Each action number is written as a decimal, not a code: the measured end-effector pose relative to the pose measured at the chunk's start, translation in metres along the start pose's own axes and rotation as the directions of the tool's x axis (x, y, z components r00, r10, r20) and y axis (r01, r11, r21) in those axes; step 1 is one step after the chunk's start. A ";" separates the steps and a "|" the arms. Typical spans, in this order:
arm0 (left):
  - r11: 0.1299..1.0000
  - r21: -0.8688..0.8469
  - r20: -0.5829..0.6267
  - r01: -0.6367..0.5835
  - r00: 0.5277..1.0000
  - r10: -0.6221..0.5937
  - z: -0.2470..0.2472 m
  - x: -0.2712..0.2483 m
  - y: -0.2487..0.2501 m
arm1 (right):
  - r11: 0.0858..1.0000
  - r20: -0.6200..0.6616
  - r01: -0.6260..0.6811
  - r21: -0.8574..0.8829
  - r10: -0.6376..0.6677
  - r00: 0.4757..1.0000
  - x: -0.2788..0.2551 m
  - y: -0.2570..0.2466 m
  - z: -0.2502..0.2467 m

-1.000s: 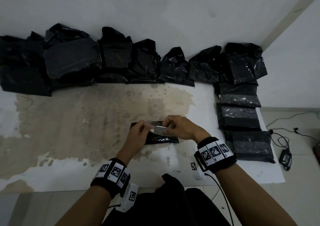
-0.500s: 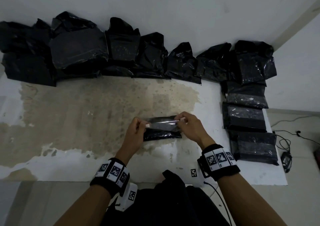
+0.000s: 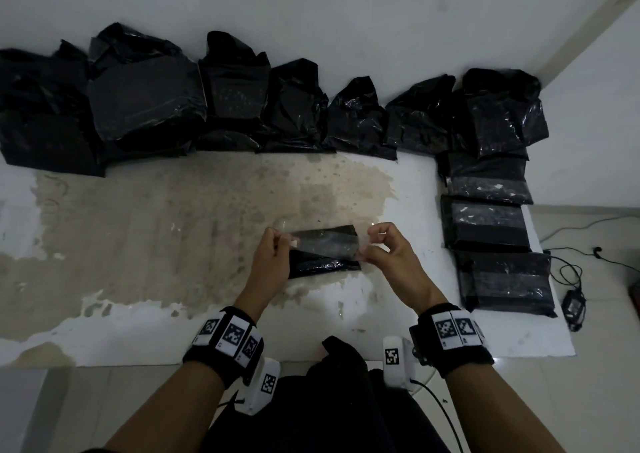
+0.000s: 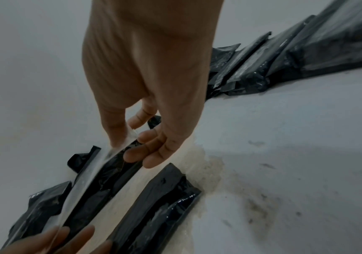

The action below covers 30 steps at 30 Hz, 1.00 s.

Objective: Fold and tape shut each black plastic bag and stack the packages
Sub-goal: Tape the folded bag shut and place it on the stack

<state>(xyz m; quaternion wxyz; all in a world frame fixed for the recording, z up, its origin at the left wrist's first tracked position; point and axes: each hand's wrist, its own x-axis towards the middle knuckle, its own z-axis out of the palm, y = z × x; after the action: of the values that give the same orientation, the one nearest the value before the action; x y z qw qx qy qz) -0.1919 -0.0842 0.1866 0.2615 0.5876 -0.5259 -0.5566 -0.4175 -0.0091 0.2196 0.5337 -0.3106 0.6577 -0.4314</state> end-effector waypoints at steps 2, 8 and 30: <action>0.999 0.045 -0.011 -0.007 1.000 0.008 0.003 0.000 0.003 | 1.000 -0.046 0.001 -0.024 -0.002 0.999 -0.002 0.005 -0.003; 0.996 0.087 -0.031 0.002 1.000 0.001 0.007 0.001 0.007 | 0.975 0.024 0.101 -0.196 -0.098 0.995 -0.012 0.010 -0.012; 0.985 0.171 -0.030 0.014 1.000 -0.009 0.015 -0.007 0.013 | 0.996 -0.222 0.082 0.042 -0.071 0.973 -0.019 0.014 0.000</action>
<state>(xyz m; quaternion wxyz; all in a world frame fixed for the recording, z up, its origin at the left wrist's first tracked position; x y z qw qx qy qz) -0.2092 -0.0776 0.1975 0.2145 0.6187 -0.5646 -0.5024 -0.4122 0.0140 0.2151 0.4482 -0.2726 0.6892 -0.4999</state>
